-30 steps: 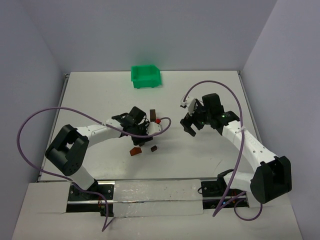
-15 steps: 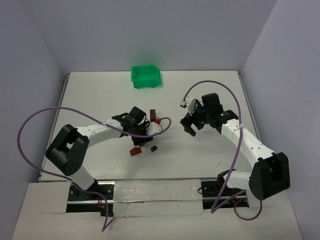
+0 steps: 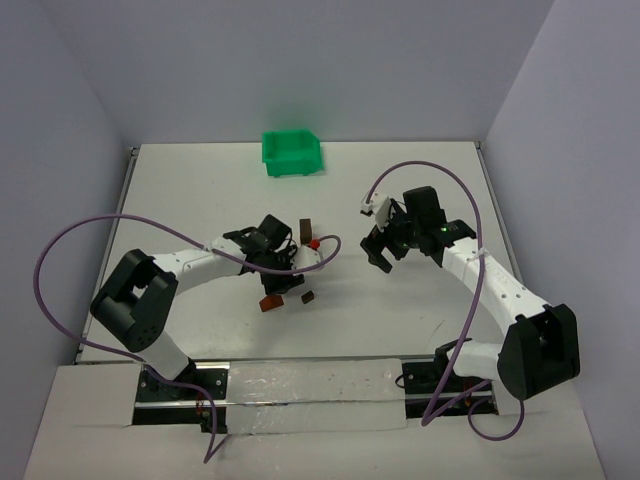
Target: Build the wood block tower
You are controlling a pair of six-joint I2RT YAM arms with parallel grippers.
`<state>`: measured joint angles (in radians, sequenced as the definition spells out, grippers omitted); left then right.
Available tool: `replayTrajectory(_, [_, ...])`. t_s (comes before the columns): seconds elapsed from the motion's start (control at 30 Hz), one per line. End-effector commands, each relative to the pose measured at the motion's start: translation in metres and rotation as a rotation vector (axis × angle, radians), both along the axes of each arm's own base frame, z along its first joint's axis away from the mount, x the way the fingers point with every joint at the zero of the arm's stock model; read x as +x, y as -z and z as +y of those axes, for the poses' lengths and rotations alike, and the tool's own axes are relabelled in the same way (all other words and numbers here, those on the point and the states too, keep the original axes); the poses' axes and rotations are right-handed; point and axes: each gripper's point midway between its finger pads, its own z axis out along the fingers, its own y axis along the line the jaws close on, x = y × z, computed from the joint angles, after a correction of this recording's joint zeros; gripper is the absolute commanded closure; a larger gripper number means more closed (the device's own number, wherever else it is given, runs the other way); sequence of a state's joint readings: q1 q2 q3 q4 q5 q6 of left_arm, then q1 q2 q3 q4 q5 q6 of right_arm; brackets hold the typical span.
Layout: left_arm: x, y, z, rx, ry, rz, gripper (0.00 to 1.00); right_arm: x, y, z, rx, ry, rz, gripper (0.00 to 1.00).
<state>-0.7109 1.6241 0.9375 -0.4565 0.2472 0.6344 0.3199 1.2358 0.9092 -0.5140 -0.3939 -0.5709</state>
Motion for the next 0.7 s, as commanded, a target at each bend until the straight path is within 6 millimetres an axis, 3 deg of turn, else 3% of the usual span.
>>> replayTrajectory(0.0, [-0.002, -0.007, -0.004, -0.026, -0.015, 0.003, 0.44, 0.011, -0.02, 0.003, 0.024, -0.009, -0.072, 0.0])
replayTrajectory(0.47, [0.013, 0.014, 0.005, 0.049, -0.146, 0.001, 0.53, 0.011, -0.015, 0.001, 0.013, -0.009, -0.069, 0.0])
replayTrajectory(0.67, [0.025, -0.001, 0.004, 0.037, -0.19, -0.055, 0.74, 0.011, -0.017, 0.002, 0.02, -0.008, -0.07, 0.0])
